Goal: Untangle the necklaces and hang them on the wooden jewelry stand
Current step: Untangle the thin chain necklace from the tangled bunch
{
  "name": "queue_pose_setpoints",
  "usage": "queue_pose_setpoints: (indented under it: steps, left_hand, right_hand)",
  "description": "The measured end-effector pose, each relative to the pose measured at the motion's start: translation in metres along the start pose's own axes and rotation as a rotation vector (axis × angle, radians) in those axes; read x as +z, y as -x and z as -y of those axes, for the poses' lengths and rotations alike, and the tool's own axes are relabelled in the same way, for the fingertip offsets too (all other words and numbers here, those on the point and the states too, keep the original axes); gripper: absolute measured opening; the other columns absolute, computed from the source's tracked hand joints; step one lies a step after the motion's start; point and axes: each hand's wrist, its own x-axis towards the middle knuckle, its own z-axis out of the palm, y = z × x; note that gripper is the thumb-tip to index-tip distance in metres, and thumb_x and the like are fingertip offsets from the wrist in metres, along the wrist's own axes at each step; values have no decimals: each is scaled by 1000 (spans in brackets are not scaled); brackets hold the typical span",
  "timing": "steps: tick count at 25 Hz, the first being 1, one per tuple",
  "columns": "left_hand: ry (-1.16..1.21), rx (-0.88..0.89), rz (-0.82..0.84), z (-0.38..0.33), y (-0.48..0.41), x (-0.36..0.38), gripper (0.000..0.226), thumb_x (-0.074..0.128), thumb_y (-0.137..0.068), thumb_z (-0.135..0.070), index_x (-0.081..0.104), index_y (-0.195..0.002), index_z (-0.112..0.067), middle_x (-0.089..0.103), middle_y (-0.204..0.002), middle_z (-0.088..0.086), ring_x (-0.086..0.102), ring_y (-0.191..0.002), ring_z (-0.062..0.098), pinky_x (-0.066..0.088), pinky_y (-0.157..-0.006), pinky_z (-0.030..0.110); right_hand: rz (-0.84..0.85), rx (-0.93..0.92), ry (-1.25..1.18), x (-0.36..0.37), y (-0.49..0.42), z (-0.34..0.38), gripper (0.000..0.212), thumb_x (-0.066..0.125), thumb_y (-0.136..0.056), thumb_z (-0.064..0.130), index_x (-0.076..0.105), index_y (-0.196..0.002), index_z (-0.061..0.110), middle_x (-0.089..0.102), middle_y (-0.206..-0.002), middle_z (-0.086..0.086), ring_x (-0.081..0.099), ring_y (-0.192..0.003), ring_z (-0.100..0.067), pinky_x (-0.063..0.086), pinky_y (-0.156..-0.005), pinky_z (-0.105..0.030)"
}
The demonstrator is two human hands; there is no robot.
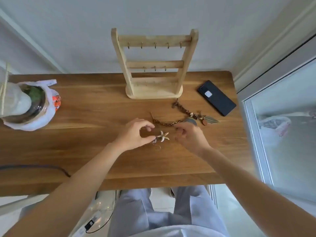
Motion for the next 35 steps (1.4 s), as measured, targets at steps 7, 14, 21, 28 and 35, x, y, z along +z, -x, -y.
queue_pose_setpoints:
  steps: [7,14,21,28,35]
  left_hand:
    - [-258,307,-179,54,5,57,54,81,-68,-64,74,-106,-26,58,-93,-15,46,-88,8,43,-81,27]
    - [-177,308,-373,66,4,79,24,81,-82,-27,78,-105,-25,62,-81,-18,57,-72,10,50,-69,29]
    - [90,188,-350,43,8,77,12,76,-89,-21,79,-100,-25,75,-91,-14,67,-88,-1,49,-80,15]
    - [903,78,-388,22,-34,61,9,70,-91,-5,74,-99,-7,75,-91,6,69,-78,17,55,-69,23]
    - [823,100,-361,33,-62,52,6,71,-88,-3,72,-90,-9,72,-83,3,69,-82,18,56,-72,24]
  right_hand:
    - [-166,-408,127,76,-22,-34,46,78,-83,32,66,-125,18,58,-106,5,55,-98,-16,49,-81,-28]
    - [-360,-591,206,101,-32,-51,32,75,-85,28,68,-114,16,57,-99,-1,56,-94,-25,49,-82,-37]
    - [-245,-480,152,93,-23,-43,44,76,-85,35,65,-126,24,58,-102,-2,54,-94,-19,48,-85,-34]
    - [-240,-354,-623,78,-42,-16,22,76,-89,25,68,-105,13,70,-74,-2,66,-78,-17,55,-82,-36]
    - [-233,-389,-562,53,-80,-16,7,69,-94,10,69,-101,9,68,-75,-14,70,-66,-20,63,-68,-34]
